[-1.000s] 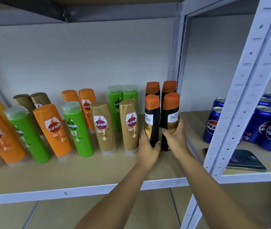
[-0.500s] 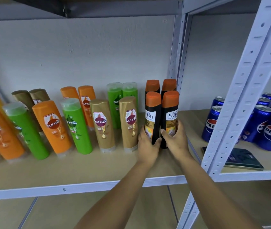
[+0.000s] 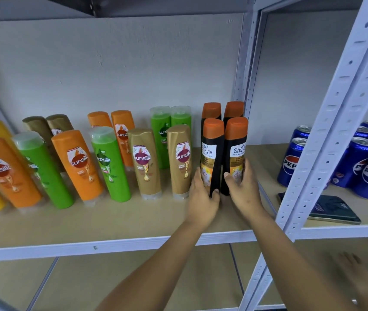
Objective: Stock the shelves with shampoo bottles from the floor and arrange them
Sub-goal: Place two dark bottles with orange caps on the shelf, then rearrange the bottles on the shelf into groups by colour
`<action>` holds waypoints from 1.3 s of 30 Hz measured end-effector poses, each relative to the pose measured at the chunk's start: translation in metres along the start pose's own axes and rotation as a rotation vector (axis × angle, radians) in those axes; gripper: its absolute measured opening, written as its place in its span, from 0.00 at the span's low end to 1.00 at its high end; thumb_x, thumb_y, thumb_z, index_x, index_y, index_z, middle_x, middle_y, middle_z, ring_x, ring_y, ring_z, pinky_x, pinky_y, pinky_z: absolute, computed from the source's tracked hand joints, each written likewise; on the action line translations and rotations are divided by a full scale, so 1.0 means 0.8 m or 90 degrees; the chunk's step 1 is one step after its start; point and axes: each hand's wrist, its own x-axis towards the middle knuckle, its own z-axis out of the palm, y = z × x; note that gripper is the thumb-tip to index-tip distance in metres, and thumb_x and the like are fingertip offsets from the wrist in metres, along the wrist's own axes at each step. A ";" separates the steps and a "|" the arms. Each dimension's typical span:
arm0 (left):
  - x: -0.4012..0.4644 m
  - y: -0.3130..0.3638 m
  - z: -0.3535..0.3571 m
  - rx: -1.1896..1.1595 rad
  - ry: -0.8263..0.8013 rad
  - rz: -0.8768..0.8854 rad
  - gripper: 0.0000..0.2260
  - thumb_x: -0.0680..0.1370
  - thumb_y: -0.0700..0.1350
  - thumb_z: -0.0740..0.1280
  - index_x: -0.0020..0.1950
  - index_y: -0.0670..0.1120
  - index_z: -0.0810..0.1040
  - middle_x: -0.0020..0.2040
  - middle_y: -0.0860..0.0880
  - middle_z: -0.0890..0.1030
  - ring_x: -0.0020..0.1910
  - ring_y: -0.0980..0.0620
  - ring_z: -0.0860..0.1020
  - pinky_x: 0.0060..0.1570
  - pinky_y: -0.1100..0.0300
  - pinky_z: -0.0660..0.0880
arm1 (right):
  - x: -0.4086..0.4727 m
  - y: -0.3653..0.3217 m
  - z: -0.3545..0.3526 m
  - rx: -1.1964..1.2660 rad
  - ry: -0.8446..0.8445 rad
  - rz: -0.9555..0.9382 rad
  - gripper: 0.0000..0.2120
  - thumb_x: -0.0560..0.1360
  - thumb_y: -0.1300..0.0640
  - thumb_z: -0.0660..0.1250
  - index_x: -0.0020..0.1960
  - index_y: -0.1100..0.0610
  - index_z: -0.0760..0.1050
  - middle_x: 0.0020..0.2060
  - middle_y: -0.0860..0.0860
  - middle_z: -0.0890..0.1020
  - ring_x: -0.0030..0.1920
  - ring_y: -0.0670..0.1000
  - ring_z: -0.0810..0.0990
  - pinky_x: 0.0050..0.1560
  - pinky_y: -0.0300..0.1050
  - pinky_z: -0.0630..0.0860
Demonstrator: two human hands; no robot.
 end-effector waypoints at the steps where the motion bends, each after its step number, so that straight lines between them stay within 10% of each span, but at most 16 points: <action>1: -0.004 -0.001 -0.005 0.016 -0.007 0.005 0.34 0.74 0.44 0.65 0.77 0.48 0.54 0.74 0.51 0.64 0.73 0.53 0.62 0.70 0.54 0.64 | -0.005 -0.001 0.000 -0.016 -0.005 -0.002 0.29 0.74 0.54 0.66 0.72 0.48 0.60 0.65 0.47 0.72 0.65 0.47 0.71 0.66 0.52 0.71; 10: -0.061 -0.016 -0.083 0.183 -0.057 0.137 0.25 0.79 0.51 0.58 0.74 0.44 0.62 0.75 0.46 0.63 0.74 0.48 0.59 0.71 0.56 0.58 | -0.082 -0.031 0.021 -0.275 -0.014 -0.032 0.29 0.77 0.46 0.61 0.72 0.58 0.61 0.69 0.57 0.68 0.69 0.57 0.66 0.69 0.50 0.64; 19: -0.104 -0.057 -0.217 0.367 -0.054 0.139 0.38 0.70 0.64 0.41 0.74 0.46 0.65 0.76 0.46 0.60 0.77 0.46 0.53 0.73 0.51 0.51 | -0.167 -0.108 0.094 -0.427 -0.096 -0.058 0.32 0.76 0.39 0.52 0.72 0.59 0.63 0.71 0.58 0.66 0.74 0.58 0.59 0.72 0.54 0.55; 23: -0.112 -0.075 -0.285 0.398 -0.044 0.108 0.27 0.79 0.59 0.52 0.75 0.46 0.62 0.77 0.46 0.58 0.77 0.47 0.51 0.74 0.53 0.48 | -0.190 -0.132 0.139 -0.438 -0.136 -0.093 0.42 0.69 0.31 0.42 0.72 0.58 0.63 0.71 0.57 0.67 0.73 0.57 0.61 0.72 0.56 0.58; 39: -0.136 -0.106 -0.497 0.422 0.167 -0.008 0.29 0.77 0.60 0.52 0.71 0.45 0.67 0.72 0.45 0.67 0.74 0.44 0.60 0.72 0.49 0.58 | -0.203 -0.273 0.324 -0.278 -0.304 -0.283 0.28 0.78 0.43 0.59 0.72 0.59 0.63 0.70 0.57 0.68 0.71 0.57 0.64 0.70 0.54 0.62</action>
